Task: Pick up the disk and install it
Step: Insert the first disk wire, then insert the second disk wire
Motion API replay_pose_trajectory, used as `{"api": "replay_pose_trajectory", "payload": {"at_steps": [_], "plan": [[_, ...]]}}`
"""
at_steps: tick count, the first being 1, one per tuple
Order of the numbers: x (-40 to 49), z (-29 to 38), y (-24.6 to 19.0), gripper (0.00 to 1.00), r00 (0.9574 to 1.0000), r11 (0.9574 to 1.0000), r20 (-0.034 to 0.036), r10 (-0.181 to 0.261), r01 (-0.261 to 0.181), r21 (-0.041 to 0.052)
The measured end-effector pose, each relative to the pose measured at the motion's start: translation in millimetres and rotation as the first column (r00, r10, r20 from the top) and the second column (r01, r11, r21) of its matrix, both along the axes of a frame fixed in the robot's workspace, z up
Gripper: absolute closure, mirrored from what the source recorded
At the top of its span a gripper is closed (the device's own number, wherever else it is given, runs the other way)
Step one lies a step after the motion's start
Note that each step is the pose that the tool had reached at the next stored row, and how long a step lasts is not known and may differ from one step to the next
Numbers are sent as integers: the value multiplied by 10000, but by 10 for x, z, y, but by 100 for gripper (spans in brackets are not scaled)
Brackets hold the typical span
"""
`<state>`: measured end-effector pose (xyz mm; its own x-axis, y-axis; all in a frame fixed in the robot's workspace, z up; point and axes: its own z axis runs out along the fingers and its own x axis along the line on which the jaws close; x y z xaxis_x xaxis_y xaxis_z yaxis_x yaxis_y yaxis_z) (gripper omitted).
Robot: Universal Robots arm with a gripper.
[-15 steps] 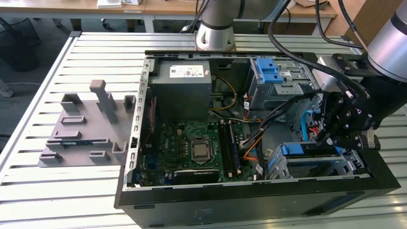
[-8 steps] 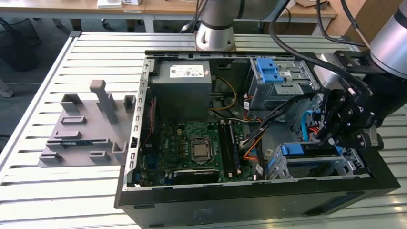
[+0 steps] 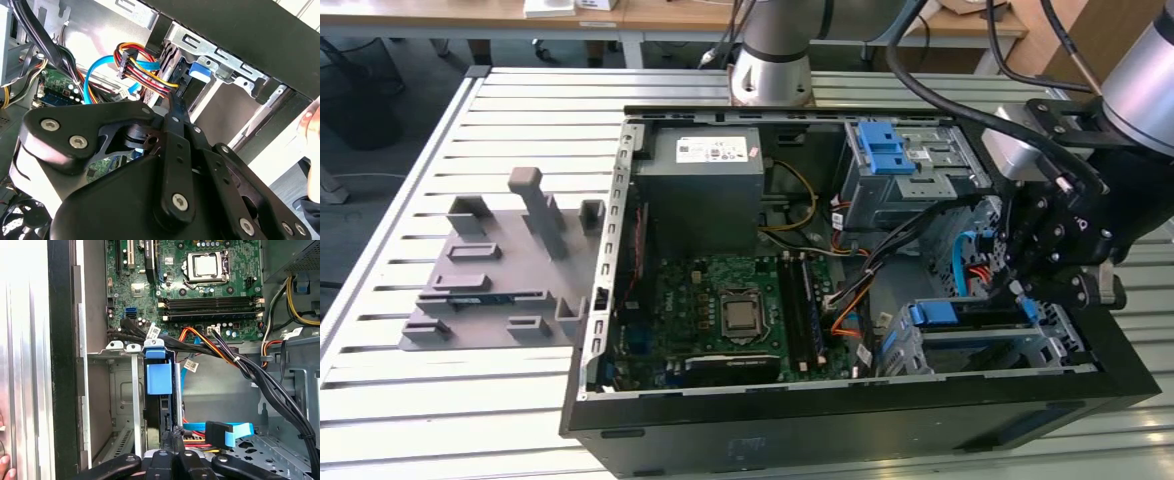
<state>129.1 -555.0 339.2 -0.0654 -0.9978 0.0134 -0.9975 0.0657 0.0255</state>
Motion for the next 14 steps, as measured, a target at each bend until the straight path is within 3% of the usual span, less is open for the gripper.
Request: {"api": "replay_pose_trajectory", "payload": {"at_steps": [14], "plan": [[0,8,0,89,10000,10000,0,0,0,0]]}}
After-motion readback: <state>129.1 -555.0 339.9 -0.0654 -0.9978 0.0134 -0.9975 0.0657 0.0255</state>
